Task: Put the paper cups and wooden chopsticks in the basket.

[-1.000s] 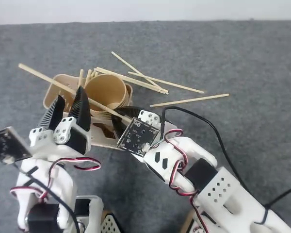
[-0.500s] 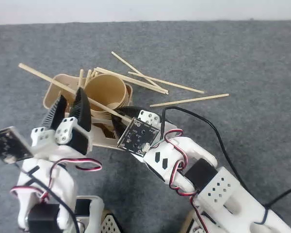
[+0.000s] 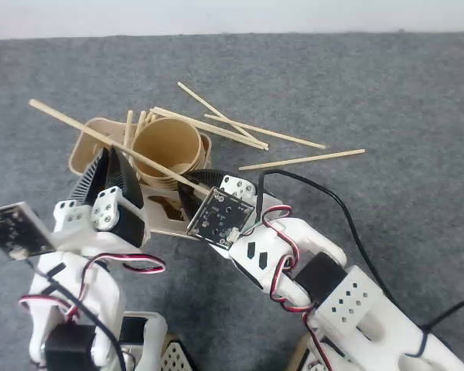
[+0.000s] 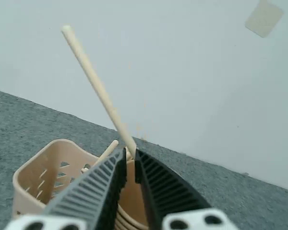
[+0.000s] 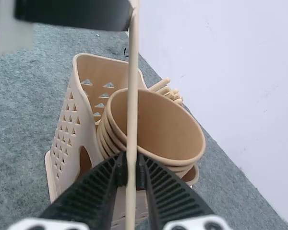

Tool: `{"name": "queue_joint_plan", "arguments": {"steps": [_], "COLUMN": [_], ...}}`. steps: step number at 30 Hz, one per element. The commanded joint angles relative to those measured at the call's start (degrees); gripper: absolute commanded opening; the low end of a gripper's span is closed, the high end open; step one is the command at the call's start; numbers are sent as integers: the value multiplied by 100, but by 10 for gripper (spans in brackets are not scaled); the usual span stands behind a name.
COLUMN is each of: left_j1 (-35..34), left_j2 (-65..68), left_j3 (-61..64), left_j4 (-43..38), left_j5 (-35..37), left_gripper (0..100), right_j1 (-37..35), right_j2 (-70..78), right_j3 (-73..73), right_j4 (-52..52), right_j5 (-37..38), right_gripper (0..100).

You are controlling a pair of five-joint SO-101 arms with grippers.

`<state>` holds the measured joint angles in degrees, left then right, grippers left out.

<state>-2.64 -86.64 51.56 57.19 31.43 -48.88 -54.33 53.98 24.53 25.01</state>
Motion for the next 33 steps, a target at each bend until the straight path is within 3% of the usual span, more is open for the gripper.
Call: {"name": "queue_joint_plan", "arguments": {"steps": [1, 8, 15, 20, 25, 30, 33], "left_j1": [35, 26, 26, 26, -158, -237, -255], "left_j2": [35, 35, 35, 53, 70, 88, 88], "left_j3": [-198, -198, -198, -180, 4, 48, 382], "left_j4": [-141, -123, -123, -123, -149, -167, -589], "left_j5": [26, 44, 62, 88, 941, 1213, 1530], "left_gripper": [13, 38, 239, 220, 139, 160, 174], "right_j1": [22, 13, -13, -13, 13, 22, 57], "right_j2": [-127, -127, -127, -127, -127, -127, -127], "right_j3": [-158, -158, -158, -158, -158, -167, -167], "right_j4": [-75, -75, -75, -75, 4, 75, 75], "right_j5": [-44, -35, -35, -35, -26, -26, -26], "right_gripper": [6, 6, 6, 6, 6, 6, 6]}}
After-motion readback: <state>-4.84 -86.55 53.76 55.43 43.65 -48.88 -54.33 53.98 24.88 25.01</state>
